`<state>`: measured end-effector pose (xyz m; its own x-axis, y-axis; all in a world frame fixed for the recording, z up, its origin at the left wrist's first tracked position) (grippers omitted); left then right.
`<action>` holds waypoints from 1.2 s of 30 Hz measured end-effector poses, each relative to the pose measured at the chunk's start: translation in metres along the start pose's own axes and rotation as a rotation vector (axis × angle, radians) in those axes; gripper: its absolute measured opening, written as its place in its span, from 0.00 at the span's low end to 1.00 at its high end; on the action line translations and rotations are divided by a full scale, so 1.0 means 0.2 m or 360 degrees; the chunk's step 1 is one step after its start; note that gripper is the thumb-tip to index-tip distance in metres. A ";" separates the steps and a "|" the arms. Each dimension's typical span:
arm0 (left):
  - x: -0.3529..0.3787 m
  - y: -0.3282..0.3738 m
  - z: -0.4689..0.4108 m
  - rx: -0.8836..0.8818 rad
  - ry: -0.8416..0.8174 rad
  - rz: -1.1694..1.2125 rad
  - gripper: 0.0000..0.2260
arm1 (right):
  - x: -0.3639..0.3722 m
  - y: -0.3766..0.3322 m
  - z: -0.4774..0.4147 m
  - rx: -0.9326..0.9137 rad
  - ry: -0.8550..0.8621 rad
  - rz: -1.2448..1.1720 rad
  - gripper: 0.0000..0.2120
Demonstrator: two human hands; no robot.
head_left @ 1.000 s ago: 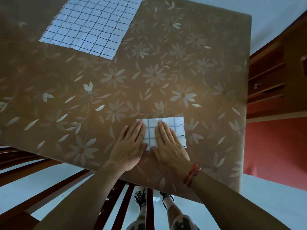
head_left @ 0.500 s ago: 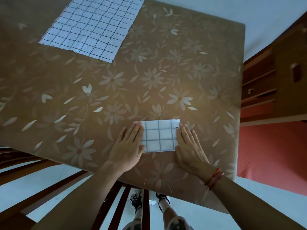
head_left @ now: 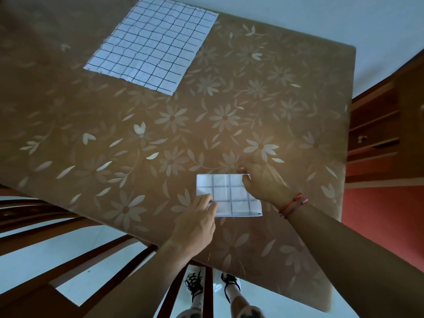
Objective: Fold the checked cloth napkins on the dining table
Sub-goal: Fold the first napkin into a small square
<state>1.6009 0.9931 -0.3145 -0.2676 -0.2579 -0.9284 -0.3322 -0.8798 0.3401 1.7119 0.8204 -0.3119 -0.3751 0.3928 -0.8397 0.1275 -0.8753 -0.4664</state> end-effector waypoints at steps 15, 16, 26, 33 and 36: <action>-0.01 0.01 0.03 -0.0073 0.0015 0.0037 0.11 | 0.05 0.01 -0.08 0.0206 -0.0420 -0.0134 0.17; -0.01 0.01 0.03 -0.0069 0.0020 0.0040 0.11 | 0.04 -0.01 -0.08 0.0178 -0.0401 -0.0151 0.13; 0.00 -0.01 0.06 -0.0058 0.0120 0.0093 0.18 | -0.05 0.04 0.02 0.0398 -0.0263 -0.0421 0.09; -0.05 0.06 0.10 -0.0042 0.0252 0.0058 0.26 | 0.01 0.18 0.27 0.0870 0.0104 -0.1275 0.06; -0.05 0.09 0.10 -0.0013 0.0303 0.0017 0.26 | 0.10 0.19 0.36 0.1022 0.0077 -0.1577 0.06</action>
<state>1.5798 0.9872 -0.2953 -0.0947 -0.3376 -0.9365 -0.3225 -0.8796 0.3497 1.6432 0.7738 -0.3257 -0.0139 0.9784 -0.2061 -0.6898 -0.1586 -0.7065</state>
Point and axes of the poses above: each hand's wrist, its own z-axis away from the middle knuckle, its own x-axis out of the palm, y = z × x, the point moved 5 cm from there along -z, towards the middle knuckle, and after that the axes turned 4 degrees about -z, right-handed, at the moved point
